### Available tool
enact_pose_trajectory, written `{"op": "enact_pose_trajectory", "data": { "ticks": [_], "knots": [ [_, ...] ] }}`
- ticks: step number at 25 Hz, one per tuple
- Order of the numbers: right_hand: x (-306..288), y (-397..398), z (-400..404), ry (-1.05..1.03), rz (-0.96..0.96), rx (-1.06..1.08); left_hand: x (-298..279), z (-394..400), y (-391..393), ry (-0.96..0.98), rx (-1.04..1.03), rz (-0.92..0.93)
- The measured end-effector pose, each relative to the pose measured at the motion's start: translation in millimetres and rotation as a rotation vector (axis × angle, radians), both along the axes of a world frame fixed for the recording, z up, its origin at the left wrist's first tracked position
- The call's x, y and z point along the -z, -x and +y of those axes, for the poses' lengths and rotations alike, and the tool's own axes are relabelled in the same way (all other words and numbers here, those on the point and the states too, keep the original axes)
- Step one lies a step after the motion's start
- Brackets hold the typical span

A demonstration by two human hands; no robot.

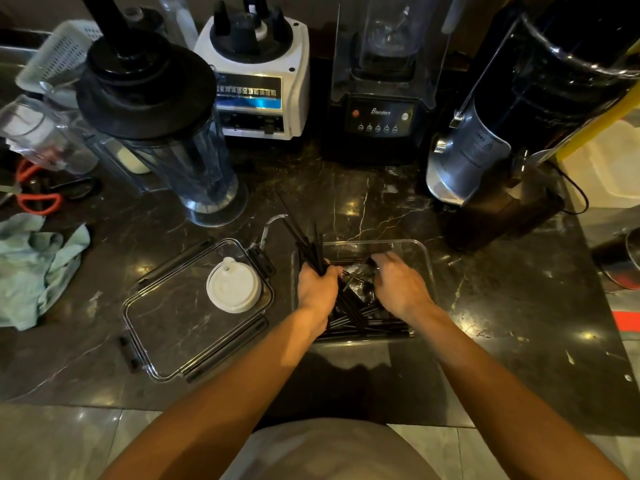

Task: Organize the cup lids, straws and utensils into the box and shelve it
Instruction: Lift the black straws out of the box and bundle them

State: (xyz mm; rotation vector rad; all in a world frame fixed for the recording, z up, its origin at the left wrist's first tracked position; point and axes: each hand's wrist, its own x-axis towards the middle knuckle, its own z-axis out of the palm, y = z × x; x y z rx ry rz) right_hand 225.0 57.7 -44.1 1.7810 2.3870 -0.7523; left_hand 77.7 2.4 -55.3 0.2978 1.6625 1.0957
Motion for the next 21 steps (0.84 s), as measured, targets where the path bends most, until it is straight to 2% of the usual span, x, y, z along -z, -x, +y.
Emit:
{"op": "enact_pose_trajectory", "data": {
  "ticks": [3,7,13,21],
  "knots": [
    [6,9,3,0.026,-0.095,-0.05,2,-3,1,0.014,0.06,-0.021],
    [7,15,3,-0.007,-0.09,-0.028,8,-6,-2,0.074,0.128,-0.055],
    [9,20,-1,-0.04,-0.139,-0.033,10,-2,-5,0.043,0.108,-0.119],
    [12,10,-2,-0.007,-0.081,-0.026,14,13,-22,0.178,-0.035,-0.097]
  ]
}}
